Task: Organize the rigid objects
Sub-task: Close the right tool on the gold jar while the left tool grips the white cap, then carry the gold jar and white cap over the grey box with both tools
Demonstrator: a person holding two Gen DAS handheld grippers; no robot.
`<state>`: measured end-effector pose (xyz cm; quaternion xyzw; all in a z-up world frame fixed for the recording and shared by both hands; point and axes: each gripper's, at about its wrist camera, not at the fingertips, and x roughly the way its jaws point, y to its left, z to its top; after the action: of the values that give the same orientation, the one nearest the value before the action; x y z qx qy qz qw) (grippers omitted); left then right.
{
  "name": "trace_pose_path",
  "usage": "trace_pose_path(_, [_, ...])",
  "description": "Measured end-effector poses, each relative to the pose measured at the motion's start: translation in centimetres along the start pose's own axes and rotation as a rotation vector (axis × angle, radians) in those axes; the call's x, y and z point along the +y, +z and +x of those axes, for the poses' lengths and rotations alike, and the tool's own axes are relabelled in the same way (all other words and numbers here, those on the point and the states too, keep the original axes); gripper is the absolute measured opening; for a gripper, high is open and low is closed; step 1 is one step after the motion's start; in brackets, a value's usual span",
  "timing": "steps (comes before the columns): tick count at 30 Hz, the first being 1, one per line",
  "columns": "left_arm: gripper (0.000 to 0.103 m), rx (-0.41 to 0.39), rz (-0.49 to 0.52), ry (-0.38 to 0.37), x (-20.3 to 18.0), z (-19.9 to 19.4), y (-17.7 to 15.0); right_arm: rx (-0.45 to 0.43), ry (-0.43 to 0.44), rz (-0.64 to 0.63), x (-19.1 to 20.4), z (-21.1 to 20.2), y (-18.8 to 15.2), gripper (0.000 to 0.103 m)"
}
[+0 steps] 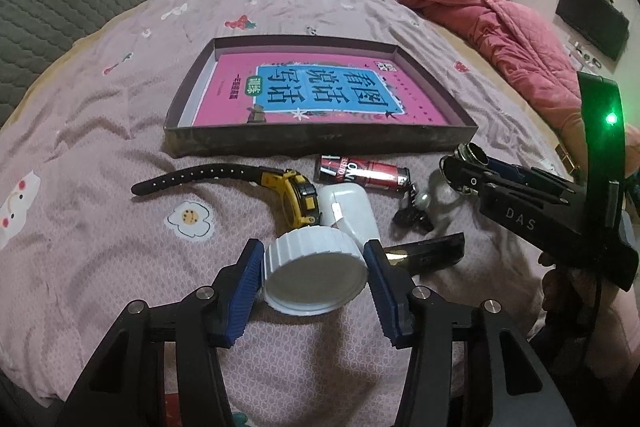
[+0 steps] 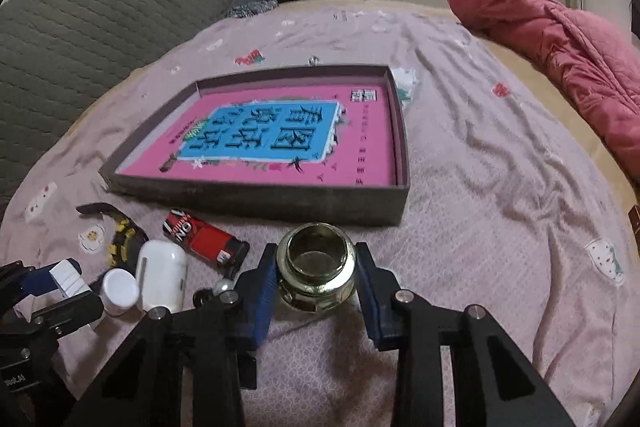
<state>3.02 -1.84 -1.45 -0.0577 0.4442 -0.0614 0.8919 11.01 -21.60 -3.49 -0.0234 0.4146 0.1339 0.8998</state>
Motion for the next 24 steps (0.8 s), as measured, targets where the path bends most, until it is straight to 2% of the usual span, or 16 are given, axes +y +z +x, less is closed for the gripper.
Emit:
trace_pose_path(6, [0.053, -0.015, -0.009, -0.008, 0.3, -0.4, 0.5, -0.006, 0.009, 0.002, 0.0, -0.2, 0.0, 0.037])
trace_pose_path(15, [0.053, -0.049, -0.024, -0.008, 0.5, -1.6, 1.6, -0.104, 0.05, 0.002, 0.5, -2.2, 1.1, 0.037])
trace_pose_path(24, [0.053, -0.081, -0.047, 0.014, 1.0, -2.1, 3.0, -0.159, 0.056, -0.007, 1.1, -3.4, 1.9, 0.037])
